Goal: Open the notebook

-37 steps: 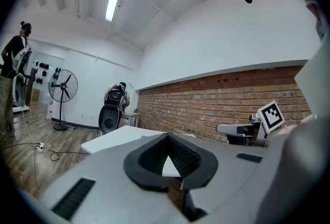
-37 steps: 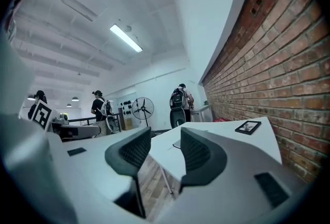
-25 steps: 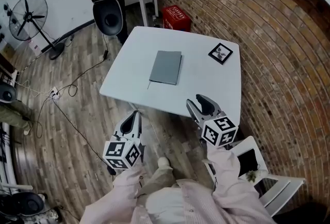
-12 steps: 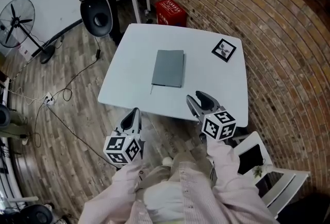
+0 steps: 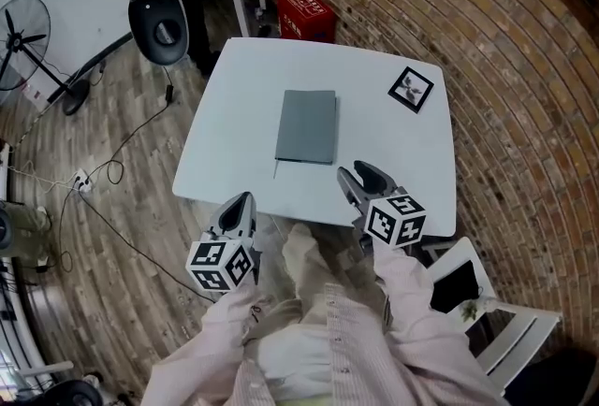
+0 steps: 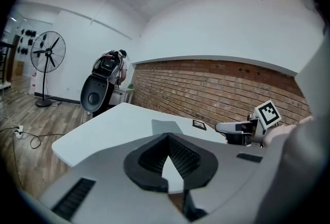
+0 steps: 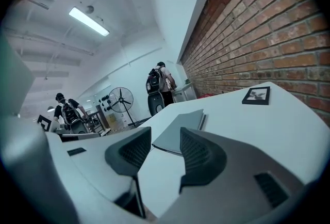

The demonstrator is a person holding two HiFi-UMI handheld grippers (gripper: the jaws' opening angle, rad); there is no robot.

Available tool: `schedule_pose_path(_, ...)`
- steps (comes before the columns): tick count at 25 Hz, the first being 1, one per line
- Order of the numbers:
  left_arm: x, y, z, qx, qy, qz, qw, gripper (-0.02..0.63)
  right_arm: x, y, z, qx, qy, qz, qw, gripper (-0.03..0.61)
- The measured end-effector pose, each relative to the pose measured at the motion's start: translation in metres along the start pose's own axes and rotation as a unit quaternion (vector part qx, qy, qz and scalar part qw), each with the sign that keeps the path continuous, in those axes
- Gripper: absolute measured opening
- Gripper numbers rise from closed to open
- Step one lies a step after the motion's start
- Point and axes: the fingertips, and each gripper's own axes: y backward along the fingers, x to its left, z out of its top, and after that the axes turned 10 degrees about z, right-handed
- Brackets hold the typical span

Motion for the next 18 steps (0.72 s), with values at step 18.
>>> schedule_pose_path(18, 0.033, -0.125, -0.001, 0.097, 0.024, -0.02, 0.9948, -0.008, -0.088, -0.088, -0.029, 0.1, -0.129, -0.069, 0.984, 0.16)
